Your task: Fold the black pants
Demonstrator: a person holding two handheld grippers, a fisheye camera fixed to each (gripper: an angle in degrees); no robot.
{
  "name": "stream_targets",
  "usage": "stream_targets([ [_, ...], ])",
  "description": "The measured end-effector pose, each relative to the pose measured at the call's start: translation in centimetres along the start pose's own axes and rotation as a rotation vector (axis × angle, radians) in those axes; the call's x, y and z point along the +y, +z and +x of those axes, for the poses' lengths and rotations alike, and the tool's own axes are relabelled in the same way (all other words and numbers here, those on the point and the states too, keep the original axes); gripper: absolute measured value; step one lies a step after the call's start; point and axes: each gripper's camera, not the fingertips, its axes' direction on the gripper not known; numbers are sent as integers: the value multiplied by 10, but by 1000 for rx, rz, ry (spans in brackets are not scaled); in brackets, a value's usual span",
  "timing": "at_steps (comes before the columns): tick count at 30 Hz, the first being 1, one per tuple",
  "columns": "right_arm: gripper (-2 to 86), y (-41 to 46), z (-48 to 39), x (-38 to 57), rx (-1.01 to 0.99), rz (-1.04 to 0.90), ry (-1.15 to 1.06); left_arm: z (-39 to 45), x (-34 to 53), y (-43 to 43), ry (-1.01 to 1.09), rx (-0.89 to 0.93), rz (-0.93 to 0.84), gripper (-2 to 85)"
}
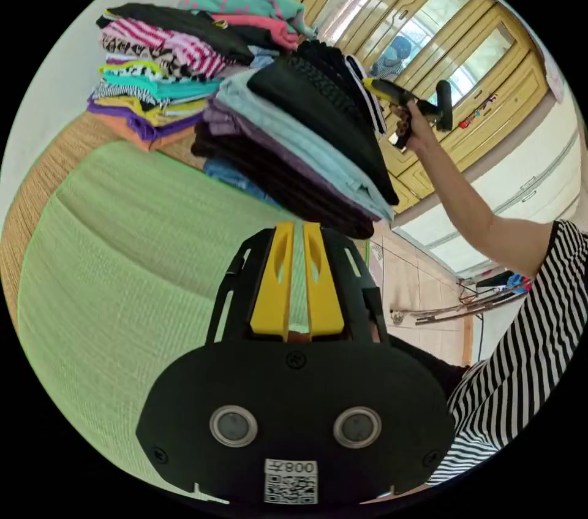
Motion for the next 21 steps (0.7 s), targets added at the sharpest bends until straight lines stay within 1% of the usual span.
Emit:
stream_targets([
  [2,107,-4,16,-18,111,48,-3,-10,37,-3,-100,62,-63,11],
  [5,112,13,15,-39,199,6,-53,-15,67,-10,-199,122,-97,8],
  [8,116,34,3,-49,262,-18,-102,-10,79,-19,-234,124,-132,5],
  [10,116,50,-4,-51,284,-59,-134,-5,80,-29,-248,155,-117,4],
  [13,98,76,-3,-47,348,-134,-109,8,82,-43,-262,207,-107,2],
  [15,83,74,0,-42,340,-112,-79,18,84,-54,-254,224,-115,2],
  [21,41,24,35,-20,121,-16,87,47,104,-110,-252,260,-91,1],
])
